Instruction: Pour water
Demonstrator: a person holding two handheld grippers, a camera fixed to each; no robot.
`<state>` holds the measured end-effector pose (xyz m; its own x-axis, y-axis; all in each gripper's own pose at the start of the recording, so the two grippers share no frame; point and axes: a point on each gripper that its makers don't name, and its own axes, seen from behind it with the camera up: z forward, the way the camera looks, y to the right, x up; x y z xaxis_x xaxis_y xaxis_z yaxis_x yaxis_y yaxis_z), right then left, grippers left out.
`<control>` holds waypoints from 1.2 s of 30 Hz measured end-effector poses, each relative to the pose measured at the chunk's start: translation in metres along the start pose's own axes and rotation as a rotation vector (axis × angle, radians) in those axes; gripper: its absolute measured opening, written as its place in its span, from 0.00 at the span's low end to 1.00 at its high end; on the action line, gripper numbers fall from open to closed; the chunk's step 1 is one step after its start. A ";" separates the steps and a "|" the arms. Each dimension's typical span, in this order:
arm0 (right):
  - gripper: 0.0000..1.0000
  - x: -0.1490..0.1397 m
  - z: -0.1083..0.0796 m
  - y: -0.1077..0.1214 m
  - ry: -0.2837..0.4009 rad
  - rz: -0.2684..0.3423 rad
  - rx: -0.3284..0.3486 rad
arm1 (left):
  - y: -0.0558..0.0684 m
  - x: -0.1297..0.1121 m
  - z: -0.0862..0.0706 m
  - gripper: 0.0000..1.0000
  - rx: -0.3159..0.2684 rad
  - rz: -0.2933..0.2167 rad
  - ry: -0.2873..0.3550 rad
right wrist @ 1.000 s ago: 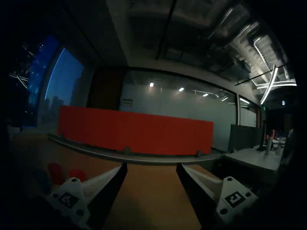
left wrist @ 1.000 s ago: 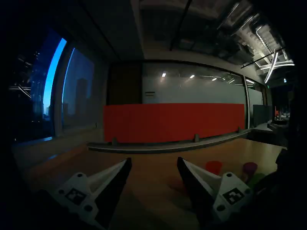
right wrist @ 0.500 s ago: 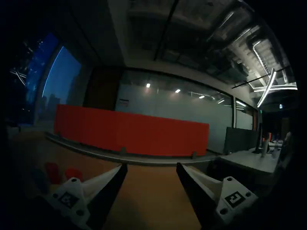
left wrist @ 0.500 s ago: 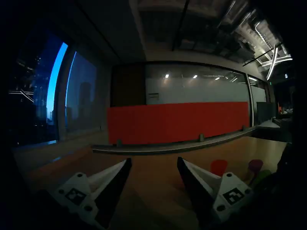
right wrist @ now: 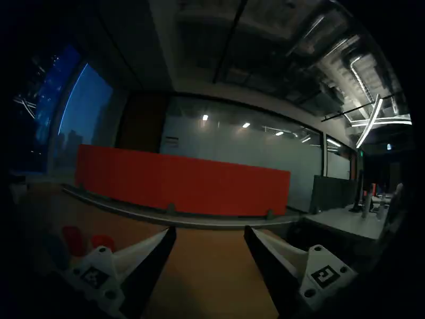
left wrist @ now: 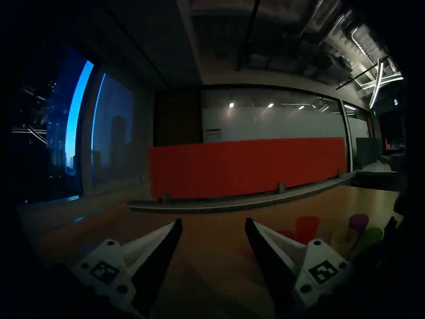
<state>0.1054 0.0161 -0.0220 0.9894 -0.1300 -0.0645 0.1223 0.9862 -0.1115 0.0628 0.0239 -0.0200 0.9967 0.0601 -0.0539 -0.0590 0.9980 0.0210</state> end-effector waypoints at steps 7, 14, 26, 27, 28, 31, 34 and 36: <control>0.99 -0.002 0.000 0.000 -0.012 0.007 -0.007 | -0.010 -0.022 0.003 0.87 0.000 -0.015 -0.021; 0.99 0.001 -0.002 -0.005 -0.020 0.020 -0.002 | -0.018 -0.037 0.007 0.87 0.003 -0.034 -0.026; 0.99 0.005 -0.002 -0.016 -0.023 0.026 0.010 | -0.028 -0.055 0.011 0.87 0.017 -0.065 -0.036; 0.99 0.006 -0.002 -0.016 -0.023 0.022 0.010 | -0.029 -0.056 0.011 0.87 0.018 -0.067 -0.036; 0.99 0.007 -0.002 -0.017 -0.022 0.018 0.009 | -0.029 -0.057 0.012 0.87 0.018 -0.070 -0.037; 0.99 0.010 -0.003 -0.019 -0.020 0.008 0.009 | -0.031 -0.059 0.013 0.87 0.020 -0.071 -0.039; 0.99 0.012 -0.003 -0.021 -0.016 -0.001 0.010 | -0.030 -0.061 0.014 0.87 0.019 -0.064 -0.043; 0.99 0.013 -0.003 -0.022 -0.014 -0.006 0.009 | -0.030 -0.061 0.015 0.87 0.018 -0.060 -0.047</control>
<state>0.1159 -0.0072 -0.0231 0.9897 -0.1341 -0.0496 0.1285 0.9864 -0.1026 0.0044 -0.0099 -0.0025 1.0000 -0.0015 -0.0091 0.0018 0.9993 0.0375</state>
